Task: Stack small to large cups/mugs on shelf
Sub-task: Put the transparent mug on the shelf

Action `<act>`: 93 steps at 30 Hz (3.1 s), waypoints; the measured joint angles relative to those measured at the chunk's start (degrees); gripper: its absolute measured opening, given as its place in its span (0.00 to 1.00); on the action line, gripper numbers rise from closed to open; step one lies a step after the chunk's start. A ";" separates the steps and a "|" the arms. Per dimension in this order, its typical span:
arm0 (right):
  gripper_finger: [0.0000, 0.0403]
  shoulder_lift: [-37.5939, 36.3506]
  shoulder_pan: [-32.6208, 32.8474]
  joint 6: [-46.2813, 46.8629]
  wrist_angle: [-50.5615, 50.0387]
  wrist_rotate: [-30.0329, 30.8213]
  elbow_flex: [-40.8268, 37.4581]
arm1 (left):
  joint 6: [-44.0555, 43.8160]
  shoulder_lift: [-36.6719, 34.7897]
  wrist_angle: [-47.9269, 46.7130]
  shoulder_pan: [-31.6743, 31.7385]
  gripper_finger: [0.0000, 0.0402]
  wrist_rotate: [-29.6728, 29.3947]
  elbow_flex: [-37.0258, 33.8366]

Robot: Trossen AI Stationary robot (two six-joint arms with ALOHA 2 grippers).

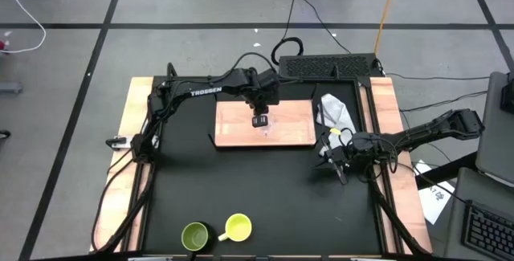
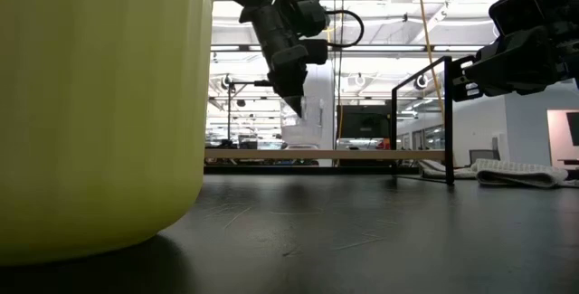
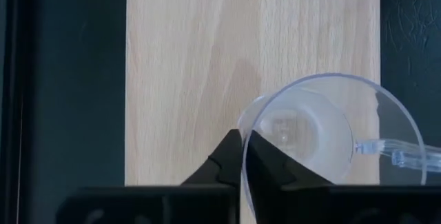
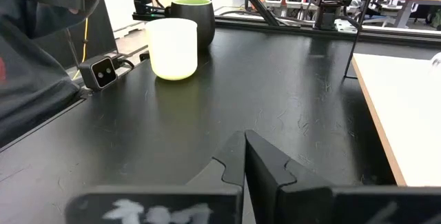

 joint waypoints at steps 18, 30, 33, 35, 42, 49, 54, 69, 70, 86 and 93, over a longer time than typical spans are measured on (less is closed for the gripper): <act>0.00 -0.01 0.01 0.66 0.04 0.01 0.00 | -0.72 -5.31 -4.69 0.03 0.01 0.02 0.59; 0.00 -0.01 0.00 0.58 0.73 0.01 -0.01 | -1.31 -8.22 -9.34 -0.35 0.00 0.28 0.66; 0.00 -0.01 0.02 0.56 0.72 0.01 -0.01 | -1.10 -8.22 -8.95 -0.37 0.00 0.92 0.66; 0.00 0.01 0.00 0.62 0.68 0.01 0.00 | -1.13 -8.22 -8.32 -0.37 0.00 0.92 0.66; 0.00 -0.01 0.02 0.66 0.46 0.01 0.00 | -1.16 -8.28 -11.40 0.04 0.00 0.21 0.66; 0.00 0.01 0.02 0.69 0.44 0.01 -0.01 | -1.55 -11.44 -10.17 0.70 0.00 -0.22 -3.52; 0.00 0.01 0.02 0.69 0.51 -0.01 -0.01 | -1.84 -19.15 -4.05 2.54 0.00 -0.77 -14.52; 0.00 0.01 0.02 0.91 1.86 0.01 0.01 | -5.11 -26.69 -1.61 1.16 0.00 0.09 -25.62; 0.00 0.01 0.01 0.90 2.05 0.01 -0.01 | -5.13 -26.69 -1.59 0.91 0.00 0.04 -25.62; 0.00 0.01 0.01 1.07 2.23 0.03 -0.01 | -5.86 -26.67 3.13 -0.39 0.00 -4.16 -30.96; 0.00 0.01 0.02 1.08 2.23 0.03 0.00 | -5.14 -26.69 3.03 -0.44 0.00 -6.08 -33.16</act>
